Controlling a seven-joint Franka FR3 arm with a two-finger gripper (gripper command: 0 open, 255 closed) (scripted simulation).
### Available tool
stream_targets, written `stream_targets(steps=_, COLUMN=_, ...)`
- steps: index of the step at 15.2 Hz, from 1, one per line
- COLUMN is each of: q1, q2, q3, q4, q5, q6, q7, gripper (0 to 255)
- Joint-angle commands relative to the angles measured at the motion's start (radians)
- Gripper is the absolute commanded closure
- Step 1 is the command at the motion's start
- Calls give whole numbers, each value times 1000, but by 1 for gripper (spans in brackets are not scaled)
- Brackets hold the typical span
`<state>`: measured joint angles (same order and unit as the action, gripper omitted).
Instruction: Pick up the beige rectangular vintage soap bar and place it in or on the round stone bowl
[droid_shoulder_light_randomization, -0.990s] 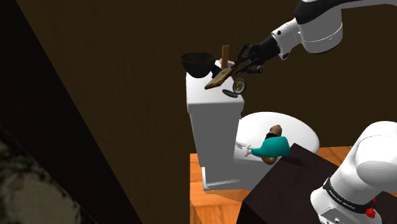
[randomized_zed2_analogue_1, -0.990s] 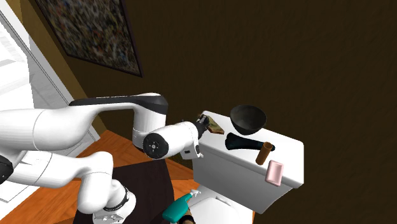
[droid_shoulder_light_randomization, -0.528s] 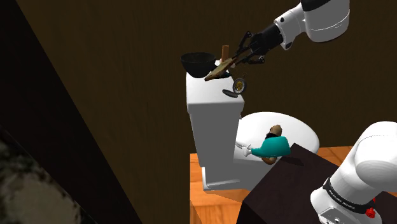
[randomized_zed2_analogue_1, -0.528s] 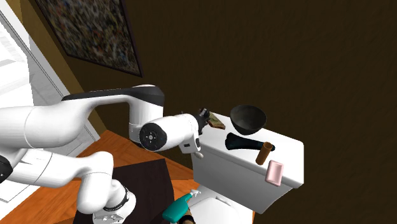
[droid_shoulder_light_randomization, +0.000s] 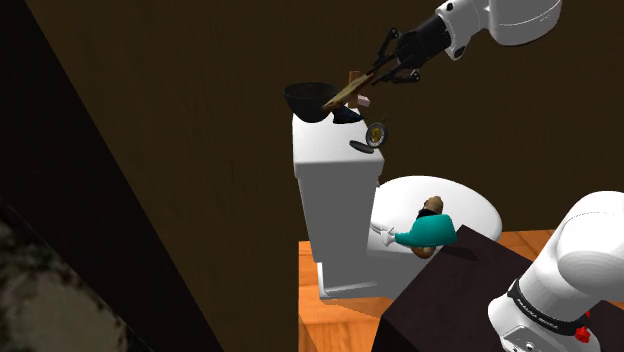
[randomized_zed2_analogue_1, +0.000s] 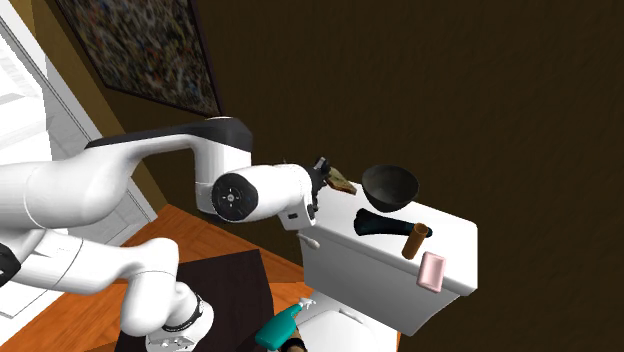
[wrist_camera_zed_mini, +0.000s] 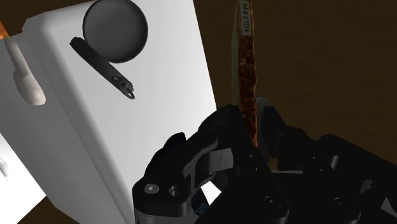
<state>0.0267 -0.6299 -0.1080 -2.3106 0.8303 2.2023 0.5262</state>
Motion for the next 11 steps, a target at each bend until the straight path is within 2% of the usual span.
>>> stream_targets(steps=1, q1=-3, q2=4, q3=1, q4=27, q5=-10, q6=-17, q7=19, gripper=255)
stream_targets(steps=10, q1=-12, q2=24, q3=2, q4=142, q5=-48, q6=-91, q7=93, gripper=255)
stream_targets(steps=11, q1=-7, q2=65, q3=-3, q4=178, q5=-45, q6=-89, q7=87, gripper=255)
